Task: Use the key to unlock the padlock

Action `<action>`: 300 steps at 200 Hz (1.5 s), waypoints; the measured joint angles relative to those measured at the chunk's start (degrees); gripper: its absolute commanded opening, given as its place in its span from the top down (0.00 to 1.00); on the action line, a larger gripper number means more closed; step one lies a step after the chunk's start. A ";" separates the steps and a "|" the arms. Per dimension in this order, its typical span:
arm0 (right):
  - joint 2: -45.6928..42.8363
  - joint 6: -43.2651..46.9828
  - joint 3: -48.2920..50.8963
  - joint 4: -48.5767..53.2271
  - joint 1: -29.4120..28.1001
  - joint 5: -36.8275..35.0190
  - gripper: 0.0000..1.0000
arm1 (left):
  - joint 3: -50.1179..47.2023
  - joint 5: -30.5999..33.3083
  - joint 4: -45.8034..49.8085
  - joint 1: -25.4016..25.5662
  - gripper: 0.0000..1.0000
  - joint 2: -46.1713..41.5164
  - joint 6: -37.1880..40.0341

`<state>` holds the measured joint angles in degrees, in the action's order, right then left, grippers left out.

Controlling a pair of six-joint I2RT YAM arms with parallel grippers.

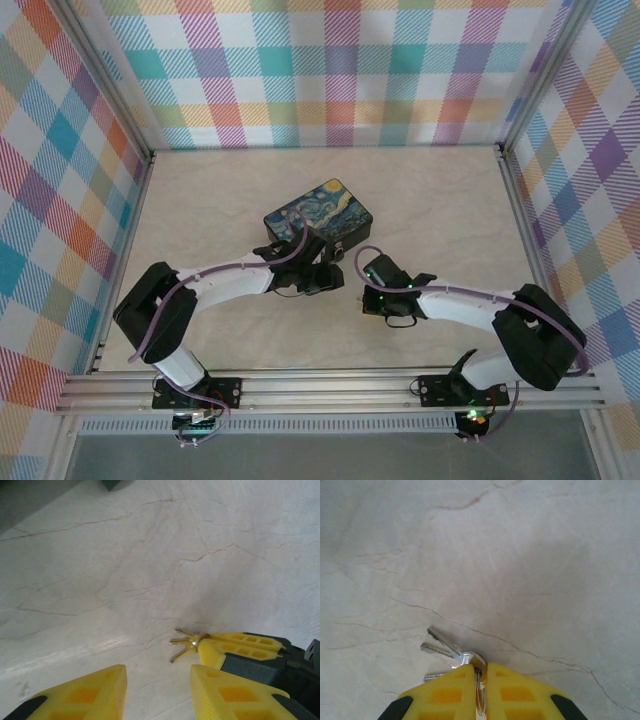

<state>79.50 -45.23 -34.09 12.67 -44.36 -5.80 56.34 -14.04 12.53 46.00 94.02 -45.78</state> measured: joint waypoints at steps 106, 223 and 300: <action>-8.59 -0.52 4.04 -1.99 0.02 -0.68 1.00 | 2.43 -5.07 -8.81 0.48 0.63 7.23 -7.41; -14.27 2.21 4.11 -2.67 1.31 1.99 1.00 | 3.23 -9.73 -13.60 0.46 0.63 7.54 -10.40; -15.17 1.95 4.11 -3.50 1.70 4.17 1.00 | 3.04 -9.94 -13.88 0.42 0.64 7.54 -10.38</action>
<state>64.34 -43.29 -29.98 9.17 -42.65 -1.63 59.37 -23.99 -1.34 46.41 101.56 -56.16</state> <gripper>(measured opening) 0.065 0.365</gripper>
